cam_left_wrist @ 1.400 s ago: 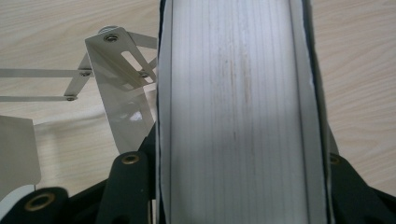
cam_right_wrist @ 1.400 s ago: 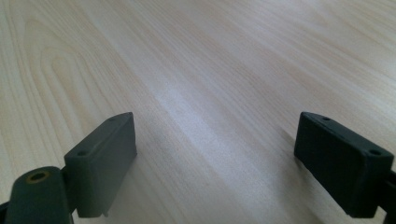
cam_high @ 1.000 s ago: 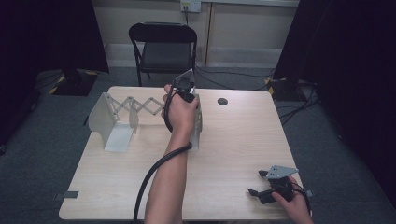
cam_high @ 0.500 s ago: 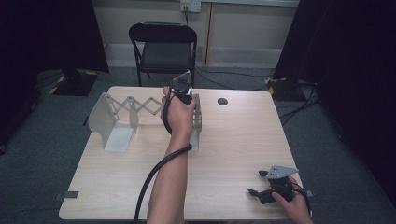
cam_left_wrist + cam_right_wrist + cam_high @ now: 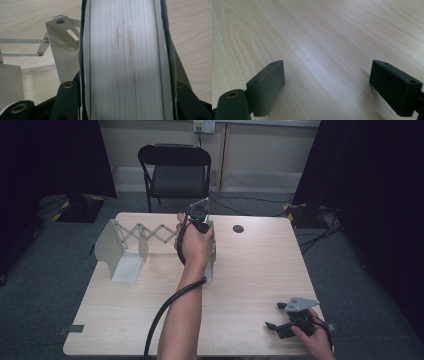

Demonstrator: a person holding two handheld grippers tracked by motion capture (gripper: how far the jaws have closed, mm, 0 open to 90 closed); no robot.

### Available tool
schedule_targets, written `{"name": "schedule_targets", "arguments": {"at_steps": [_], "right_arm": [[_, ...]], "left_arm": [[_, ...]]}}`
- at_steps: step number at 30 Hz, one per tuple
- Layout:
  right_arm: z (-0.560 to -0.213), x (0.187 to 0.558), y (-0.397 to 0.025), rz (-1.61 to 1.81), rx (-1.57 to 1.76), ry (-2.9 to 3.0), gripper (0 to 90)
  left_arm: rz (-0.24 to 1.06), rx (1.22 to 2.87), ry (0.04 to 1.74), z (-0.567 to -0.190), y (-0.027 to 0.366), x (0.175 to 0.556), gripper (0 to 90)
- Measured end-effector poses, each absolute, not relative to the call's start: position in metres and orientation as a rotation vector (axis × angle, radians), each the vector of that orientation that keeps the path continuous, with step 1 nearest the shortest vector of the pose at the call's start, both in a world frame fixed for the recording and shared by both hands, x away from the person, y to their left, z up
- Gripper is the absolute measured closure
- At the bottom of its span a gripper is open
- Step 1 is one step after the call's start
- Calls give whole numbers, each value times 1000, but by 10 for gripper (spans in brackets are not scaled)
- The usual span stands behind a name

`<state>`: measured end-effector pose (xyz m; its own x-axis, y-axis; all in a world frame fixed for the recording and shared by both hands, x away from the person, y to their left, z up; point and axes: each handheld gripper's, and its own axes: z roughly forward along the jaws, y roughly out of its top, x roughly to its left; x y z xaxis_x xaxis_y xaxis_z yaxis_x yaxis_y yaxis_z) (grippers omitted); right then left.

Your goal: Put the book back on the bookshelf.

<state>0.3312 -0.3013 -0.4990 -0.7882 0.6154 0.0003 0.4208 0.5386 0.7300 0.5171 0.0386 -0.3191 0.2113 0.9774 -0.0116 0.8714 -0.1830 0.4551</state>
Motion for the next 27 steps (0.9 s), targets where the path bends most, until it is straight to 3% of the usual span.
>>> {"name": "schedule_targets", "arguments": {"at_steps": [12, 27], "right_arm": [[-499, 331, -301, 1093, 868, 2522, 124], [-499, 331, -301, 1094, 868, 2522, 124]], "left_arm": [[410, 2168, 1701, -317, 40, 515, 465], [359, 2107, 1778, -314, 41, 516, 528]]}}
